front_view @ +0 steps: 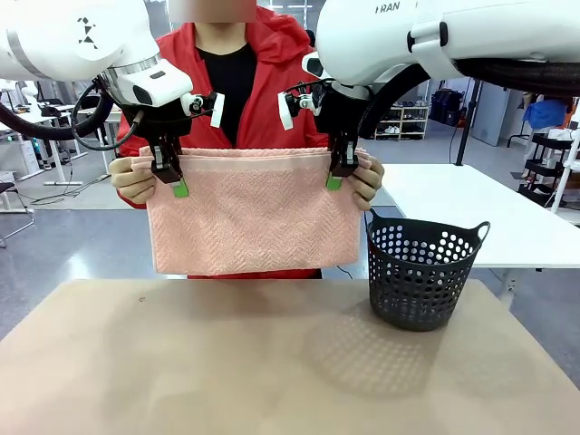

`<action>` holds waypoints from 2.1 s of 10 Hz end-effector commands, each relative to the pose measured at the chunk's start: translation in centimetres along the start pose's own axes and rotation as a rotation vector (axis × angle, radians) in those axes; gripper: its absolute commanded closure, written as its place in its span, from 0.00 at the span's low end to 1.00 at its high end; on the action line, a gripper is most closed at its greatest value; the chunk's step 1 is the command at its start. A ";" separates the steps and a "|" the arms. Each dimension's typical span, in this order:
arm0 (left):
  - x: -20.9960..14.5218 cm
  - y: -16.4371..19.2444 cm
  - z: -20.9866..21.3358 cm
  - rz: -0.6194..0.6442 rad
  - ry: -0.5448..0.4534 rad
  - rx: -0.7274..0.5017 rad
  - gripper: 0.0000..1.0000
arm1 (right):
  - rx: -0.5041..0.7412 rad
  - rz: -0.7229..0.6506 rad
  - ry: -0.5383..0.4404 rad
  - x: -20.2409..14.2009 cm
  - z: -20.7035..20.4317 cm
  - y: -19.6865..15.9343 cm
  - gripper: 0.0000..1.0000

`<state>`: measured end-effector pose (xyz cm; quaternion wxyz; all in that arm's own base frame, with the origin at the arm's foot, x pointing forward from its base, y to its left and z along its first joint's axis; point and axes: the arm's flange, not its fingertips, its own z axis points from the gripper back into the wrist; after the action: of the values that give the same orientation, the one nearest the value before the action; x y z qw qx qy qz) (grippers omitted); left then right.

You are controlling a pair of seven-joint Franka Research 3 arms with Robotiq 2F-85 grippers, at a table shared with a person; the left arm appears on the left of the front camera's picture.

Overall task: Fold the towel.
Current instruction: Release the end of the 100 cm Hotel Towel you were holding.

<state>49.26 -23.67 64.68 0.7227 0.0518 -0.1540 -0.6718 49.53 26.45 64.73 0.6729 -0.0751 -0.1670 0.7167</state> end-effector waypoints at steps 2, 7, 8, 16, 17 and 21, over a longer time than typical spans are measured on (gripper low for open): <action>0.1 0.0 0.7 0.022 -0.020 0.005 0.57 | -0.002 -0.015 0.006 -0.1 0.2 0.0 0.60; -0.8 -2.1 8.3 0.268 0.007 0.086 0.05 | -0.038 -0.165 -0.059 -1.4 8.4 2.8 0.00; -1.8 -2.8 10.3 0.353 -0.003 0.129 0.00 | -0.065 -0.229 -0.067 -2.2 10.5 3.7 0.00; -14.0 -6.6 14.9 0.921 -0.251 0.229 0.00 | -0.206 -1.003 -0.219 -11.7 14.1 8.3 0.00; -14.1 -6.2 14.9 0.909 -0.259 0.239 0.00 | -0.175 -1.000 -0.215 -11.7 13.5 8.0 0.00; -14.6 -6.3 16.1 0.928 -0.199 0.252 0.00 | -0.166 -0.981 -0.211 -12.6 15.0 7.5 0.00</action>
<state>38.01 -7.89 75.61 0.9139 -0.0084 -0.3144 -0.2566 38.49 11.82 74.58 0.9011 0.0324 -0.3102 0.3013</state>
